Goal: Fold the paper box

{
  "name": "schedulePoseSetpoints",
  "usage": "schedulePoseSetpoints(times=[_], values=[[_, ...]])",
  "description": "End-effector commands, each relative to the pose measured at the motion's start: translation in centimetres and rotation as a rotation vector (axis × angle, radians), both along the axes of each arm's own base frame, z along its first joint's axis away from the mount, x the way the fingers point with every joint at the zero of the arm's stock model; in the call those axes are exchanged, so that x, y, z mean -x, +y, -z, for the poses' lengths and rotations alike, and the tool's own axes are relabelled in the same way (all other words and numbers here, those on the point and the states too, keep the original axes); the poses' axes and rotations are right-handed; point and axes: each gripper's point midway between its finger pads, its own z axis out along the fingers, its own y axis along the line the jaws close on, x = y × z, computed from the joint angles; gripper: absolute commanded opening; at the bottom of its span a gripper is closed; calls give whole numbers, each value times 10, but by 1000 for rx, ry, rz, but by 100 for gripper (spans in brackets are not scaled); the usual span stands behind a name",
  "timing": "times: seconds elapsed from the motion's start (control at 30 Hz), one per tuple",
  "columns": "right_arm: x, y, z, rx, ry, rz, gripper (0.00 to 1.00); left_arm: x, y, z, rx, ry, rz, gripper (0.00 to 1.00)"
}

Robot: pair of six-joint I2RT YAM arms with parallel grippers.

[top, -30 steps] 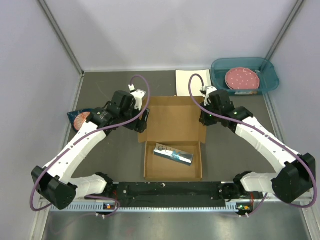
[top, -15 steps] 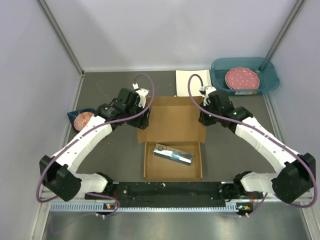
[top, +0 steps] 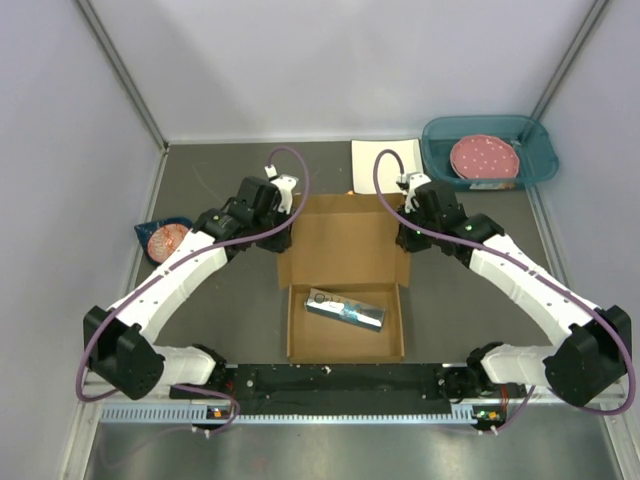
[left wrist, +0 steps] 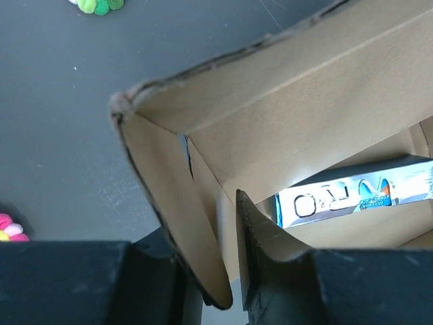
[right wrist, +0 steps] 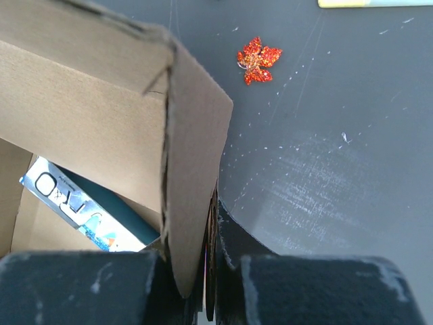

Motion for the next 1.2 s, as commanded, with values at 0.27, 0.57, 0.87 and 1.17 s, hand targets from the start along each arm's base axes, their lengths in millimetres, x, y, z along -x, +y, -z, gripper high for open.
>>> schedulePoseSetpoints(times=[0.27,0.57,0.87,1.17], values=[[2,4,-23,-38,-75,-7,0,1,-2,-7,46,-50,5,0],[-11,1,-42,-128,-217,101,0,-26,0,-44,302,-386,-186,0],[-33,7,-64,-242,-342,196,0,-41,-7,-95,499,-672,-295,0],[-47,4,-84,-318,-444,305,0,-40,-19,-108,570,-818,-374,0]])
